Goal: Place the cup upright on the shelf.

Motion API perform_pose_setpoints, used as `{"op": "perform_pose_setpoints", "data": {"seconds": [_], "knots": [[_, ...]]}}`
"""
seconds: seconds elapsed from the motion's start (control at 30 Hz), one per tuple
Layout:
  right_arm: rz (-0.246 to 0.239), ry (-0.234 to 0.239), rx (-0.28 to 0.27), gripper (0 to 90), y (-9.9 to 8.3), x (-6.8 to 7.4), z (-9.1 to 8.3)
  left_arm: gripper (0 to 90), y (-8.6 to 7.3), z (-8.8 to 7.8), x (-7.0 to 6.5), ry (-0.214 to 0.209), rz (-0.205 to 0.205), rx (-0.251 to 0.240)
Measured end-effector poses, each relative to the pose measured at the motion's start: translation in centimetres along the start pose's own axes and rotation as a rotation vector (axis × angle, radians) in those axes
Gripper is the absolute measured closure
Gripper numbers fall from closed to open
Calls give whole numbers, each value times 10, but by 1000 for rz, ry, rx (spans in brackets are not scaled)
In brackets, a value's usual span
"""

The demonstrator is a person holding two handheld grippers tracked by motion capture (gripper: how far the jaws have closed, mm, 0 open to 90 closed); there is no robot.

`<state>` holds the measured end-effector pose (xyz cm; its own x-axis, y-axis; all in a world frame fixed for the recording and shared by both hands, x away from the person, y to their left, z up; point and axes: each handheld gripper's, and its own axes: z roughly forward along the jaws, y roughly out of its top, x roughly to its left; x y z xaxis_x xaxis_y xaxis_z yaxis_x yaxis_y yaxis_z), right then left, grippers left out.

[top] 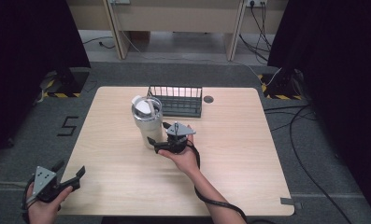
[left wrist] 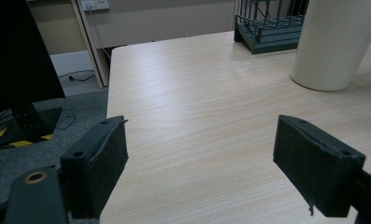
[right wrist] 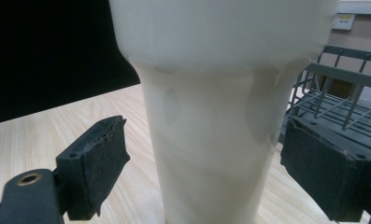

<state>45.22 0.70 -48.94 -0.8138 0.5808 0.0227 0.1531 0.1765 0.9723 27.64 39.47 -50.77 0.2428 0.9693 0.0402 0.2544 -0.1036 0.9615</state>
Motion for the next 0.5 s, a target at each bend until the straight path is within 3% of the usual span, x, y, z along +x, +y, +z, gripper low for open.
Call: {"op": "perform_pose_setpoints", "data": {"seconds": [0.5], "knots": [[0,-26,-1,122,-1,-3,19,169,0,0,0,-3,-1,-1]]}}
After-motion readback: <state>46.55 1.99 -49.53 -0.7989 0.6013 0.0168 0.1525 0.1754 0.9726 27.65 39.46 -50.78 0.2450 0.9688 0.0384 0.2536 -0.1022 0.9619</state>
